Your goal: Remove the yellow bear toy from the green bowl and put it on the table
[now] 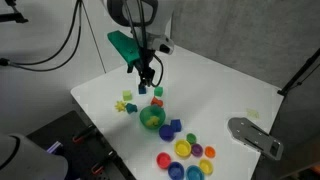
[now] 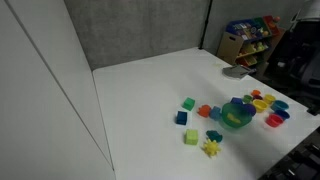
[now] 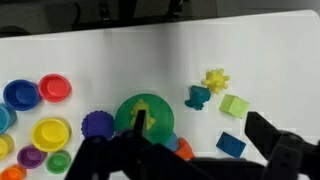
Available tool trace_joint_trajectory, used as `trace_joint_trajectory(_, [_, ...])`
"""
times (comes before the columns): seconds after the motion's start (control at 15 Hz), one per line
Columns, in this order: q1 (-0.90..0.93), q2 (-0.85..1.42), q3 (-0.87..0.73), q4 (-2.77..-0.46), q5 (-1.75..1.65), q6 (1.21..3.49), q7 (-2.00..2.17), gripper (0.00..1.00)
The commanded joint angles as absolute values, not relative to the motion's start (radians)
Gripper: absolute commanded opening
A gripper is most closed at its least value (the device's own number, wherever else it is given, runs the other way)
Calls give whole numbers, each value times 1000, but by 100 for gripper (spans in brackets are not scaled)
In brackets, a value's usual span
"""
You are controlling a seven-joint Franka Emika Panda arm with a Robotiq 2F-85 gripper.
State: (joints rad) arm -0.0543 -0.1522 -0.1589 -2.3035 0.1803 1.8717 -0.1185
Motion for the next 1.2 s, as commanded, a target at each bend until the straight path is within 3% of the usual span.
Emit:
trace_joint_trajectory(0.0, [-70, -152, -144, -2300, 182, 1870, -120, 100])
trace_joint_trajectory(0.53, [-62, -81, -125, -2299, 183, 2047, -134, 100])
trace_joint_trajectory(1.13, [-67, 172, -91, -2288, 159, 2326, -136, 100])
